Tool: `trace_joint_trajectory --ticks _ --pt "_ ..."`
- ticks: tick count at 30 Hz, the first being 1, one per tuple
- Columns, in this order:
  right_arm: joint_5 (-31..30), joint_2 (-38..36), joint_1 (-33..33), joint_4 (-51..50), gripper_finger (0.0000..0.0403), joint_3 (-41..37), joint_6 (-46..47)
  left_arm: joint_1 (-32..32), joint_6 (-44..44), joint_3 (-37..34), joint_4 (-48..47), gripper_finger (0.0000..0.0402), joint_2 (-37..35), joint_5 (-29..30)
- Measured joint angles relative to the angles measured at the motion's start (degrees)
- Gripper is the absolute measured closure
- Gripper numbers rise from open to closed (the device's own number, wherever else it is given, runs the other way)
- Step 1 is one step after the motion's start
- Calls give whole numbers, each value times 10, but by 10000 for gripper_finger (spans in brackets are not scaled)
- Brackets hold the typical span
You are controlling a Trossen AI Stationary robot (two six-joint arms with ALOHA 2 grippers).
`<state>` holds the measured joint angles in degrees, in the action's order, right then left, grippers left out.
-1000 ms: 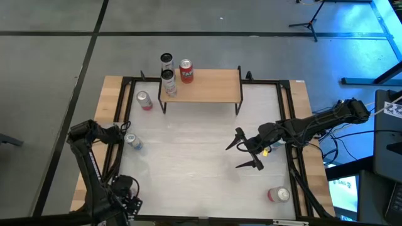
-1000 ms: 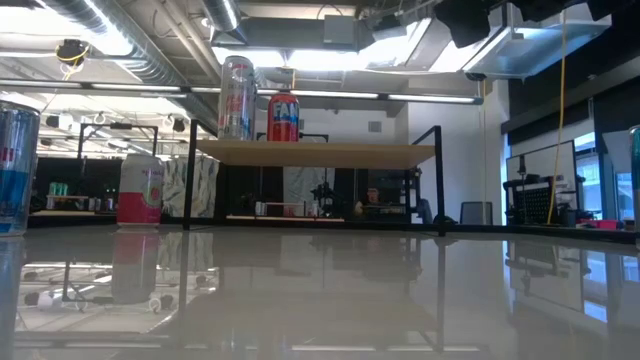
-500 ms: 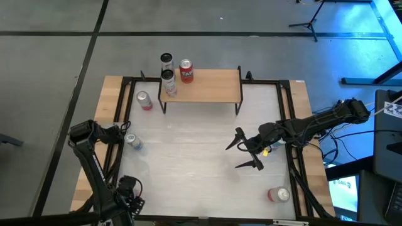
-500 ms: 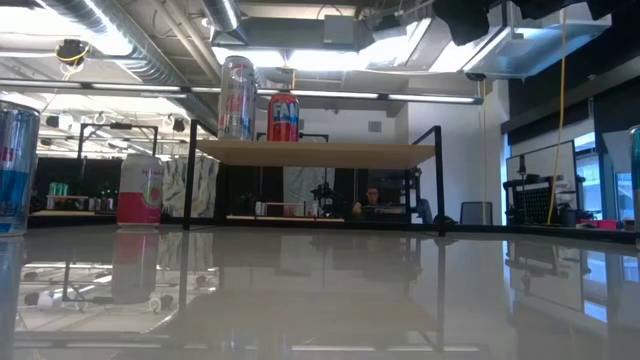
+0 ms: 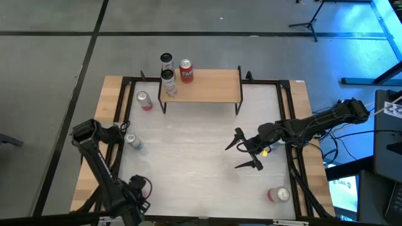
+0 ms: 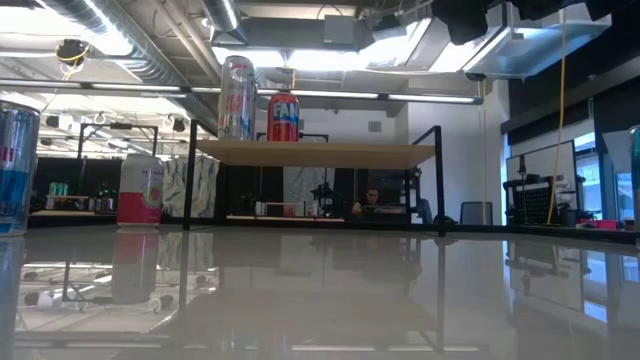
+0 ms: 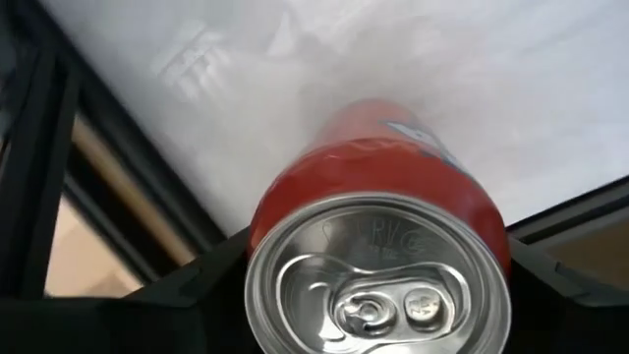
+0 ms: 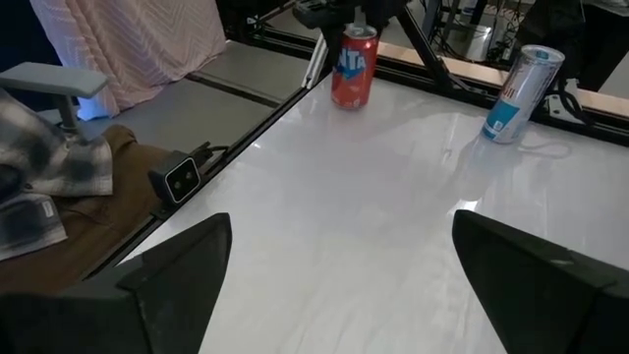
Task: Place canned beverage on shelf
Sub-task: Put the orange soda can on the shelf
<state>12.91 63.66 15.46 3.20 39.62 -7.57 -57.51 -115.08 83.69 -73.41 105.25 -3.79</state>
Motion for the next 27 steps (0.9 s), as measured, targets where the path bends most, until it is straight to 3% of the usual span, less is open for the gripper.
trace_joint_trajectory --ticks 6,13,20,27 --pt "0 0 0 -6 22 0 0 59 113 58 -59 127 0 43" --pt "0 0 0 -21 22 0 -4 146 286 176 -162 127 0 131" --pt "-15 0 -1 -25 22 0 -22 257 535 289 -164 127 -2 191" --pt "-60 0 -1 -42 22 0 -43 379 764 369 -167 125 -2 204"
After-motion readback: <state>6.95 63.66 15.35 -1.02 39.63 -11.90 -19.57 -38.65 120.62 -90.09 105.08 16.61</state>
